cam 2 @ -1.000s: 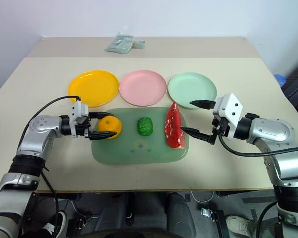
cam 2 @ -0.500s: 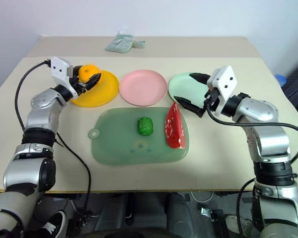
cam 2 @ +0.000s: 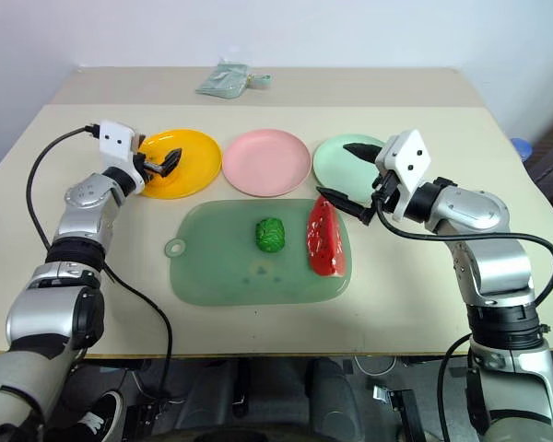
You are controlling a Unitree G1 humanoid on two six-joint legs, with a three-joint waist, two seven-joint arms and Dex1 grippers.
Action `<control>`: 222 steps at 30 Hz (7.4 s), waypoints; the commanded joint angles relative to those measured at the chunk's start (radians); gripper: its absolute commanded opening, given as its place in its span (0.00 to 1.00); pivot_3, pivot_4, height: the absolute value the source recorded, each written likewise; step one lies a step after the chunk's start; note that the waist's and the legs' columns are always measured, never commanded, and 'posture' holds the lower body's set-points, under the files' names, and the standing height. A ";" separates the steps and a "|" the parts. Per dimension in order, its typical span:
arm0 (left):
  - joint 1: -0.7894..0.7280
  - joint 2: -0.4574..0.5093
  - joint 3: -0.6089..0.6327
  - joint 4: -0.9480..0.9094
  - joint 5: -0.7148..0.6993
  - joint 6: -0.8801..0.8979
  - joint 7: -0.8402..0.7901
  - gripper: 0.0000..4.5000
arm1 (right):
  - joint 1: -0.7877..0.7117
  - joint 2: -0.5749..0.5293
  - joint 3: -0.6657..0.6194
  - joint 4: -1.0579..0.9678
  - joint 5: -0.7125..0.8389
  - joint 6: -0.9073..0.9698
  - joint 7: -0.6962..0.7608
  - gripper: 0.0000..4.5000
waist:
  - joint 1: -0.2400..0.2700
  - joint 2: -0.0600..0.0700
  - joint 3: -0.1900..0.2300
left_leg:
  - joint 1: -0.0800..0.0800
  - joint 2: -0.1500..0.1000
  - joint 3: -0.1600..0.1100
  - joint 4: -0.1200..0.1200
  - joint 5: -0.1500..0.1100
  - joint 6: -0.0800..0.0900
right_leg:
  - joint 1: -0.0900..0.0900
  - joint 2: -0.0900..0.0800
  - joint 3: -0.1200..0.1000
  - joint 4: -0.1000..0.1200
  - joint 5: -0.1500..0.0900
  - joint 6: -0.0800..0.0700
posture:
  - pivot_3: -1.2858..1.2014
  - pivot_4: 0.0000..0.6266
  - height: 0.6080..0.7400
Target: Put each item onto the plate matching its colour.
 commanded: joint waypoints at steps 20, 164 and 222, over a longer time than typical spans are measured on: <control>0.384 0.187 -0.015 -0.698 -0.343 0.313 -0.740 0.99 | -0.368 0.083 0.271 -0.123 0.092 0.447 -0.124 0.99 | -0.022 0.001 0.000 | 0.000 0.001 -0.001 -0.001 0.000 0.000 | -0.001 0.000 0.000 0.001 0.000 -0.001 | 0.52 0.24 1.00; 0.423 0.034 -0.004 -0.722 -0.172 0.167 -0.217 1.00 | -0.704 0.526 0.353 0.810 -0.248 0.017 -0.565 0.15 | -0.033 0.001 0.000 | -0.001 0.001 0.001 -0.004 0.000 0.001 | -0.003 0.000 0.001 -0.001 0.000 0.000 | 0.52 0.24 1.00; 0.446 0.247 0.116 -0.635 -0.420 0.221 -0.672 1.00 | 0.150 0.058 0.026 -0.174 -0.009 -0.160 0.160 0.96 | -0.025 0.002 0.001 | 0.000 0.001 0.001 -0.004 0.000 0.000 | -0.002 0.000 0.001 -0.002 -0.001 -0.001 | 0.52 0.24 1.00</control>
